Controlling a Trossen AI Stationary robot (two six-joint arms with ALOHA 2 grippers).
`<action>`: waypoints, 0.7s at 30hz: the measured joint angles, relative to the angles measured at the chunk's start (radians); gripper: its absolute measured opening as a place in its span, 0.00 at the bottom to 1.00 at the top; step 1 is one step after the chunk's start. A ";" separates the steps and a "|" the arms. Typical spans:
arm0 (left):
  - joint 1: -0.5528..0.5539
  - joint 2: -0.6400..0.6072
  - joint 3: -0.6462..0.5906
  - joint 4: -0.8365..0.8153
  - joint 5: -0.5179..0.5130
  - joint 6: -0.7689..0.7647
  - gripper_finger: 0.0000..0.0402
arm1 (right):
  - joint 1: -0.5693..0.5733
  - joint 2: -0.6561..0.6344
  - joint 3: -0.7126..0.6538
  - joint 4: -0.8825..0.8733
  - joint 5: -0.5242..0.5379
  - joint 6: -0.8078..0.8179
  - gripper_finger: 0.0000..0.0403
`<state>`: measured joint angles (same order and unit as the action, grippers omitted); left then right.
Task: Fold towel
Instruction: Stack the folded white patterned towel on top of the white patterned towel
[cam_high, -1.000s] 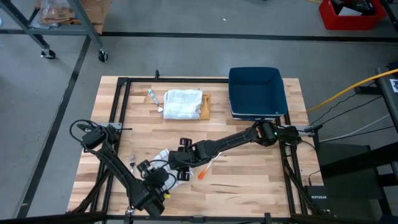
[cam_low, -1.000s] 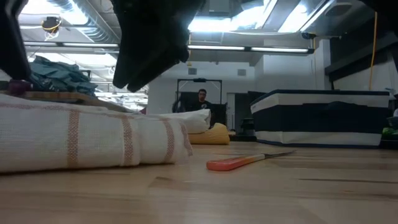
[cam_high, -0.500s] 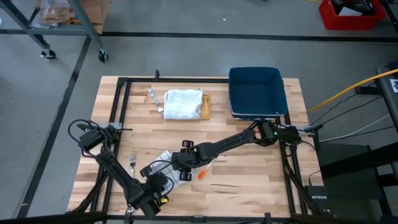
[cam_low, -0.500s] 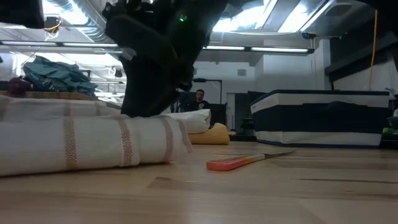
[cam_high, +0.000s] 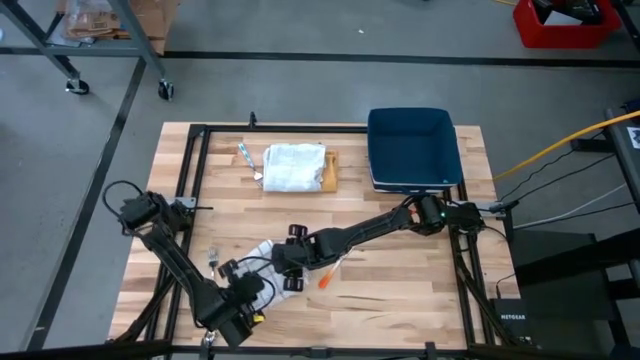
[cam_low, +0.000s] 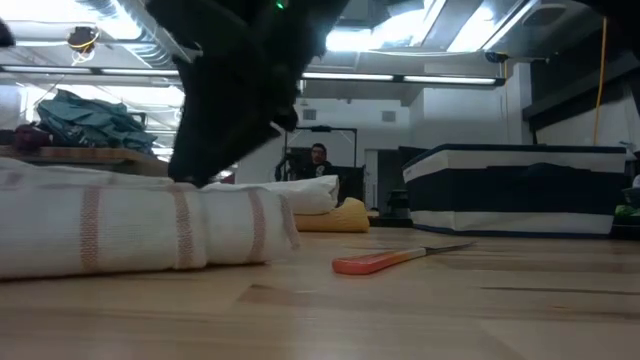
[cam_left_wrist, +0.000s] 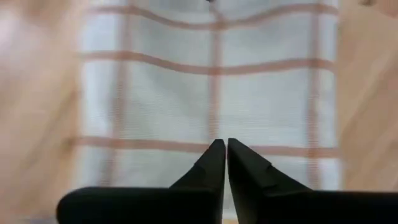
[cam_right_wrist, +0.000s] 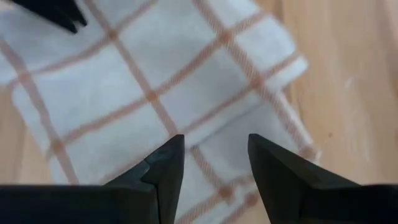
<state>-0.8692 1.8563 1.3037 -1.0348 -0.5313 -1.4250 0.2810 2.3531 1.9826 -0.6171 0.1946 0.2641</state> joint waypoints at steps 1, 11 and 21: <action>0.003 -0.011 0.000 -0.023 -0.006 0.000 0.02 | 0.000 0.000 0.012 -0.001 0.011 -0.004 0.45; 0.035 -0.034 -0.070 -0.185 -0.092 -0.078 0.01 | -0.024 0.001 0.029 0.125 0.085 -0.092 0.45; 0.048 -0.032 -0.236 -0.017 -0.098 -0.124 0.01 | -0.086 0.008 -0.021 0.146 0.062 -0.084 0.45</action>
<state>-0.8207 1.8240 1.0672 -1.0515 -0.6289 -1.5492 0.1950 2.3608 1.9614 -0.4714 0.2564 0.1805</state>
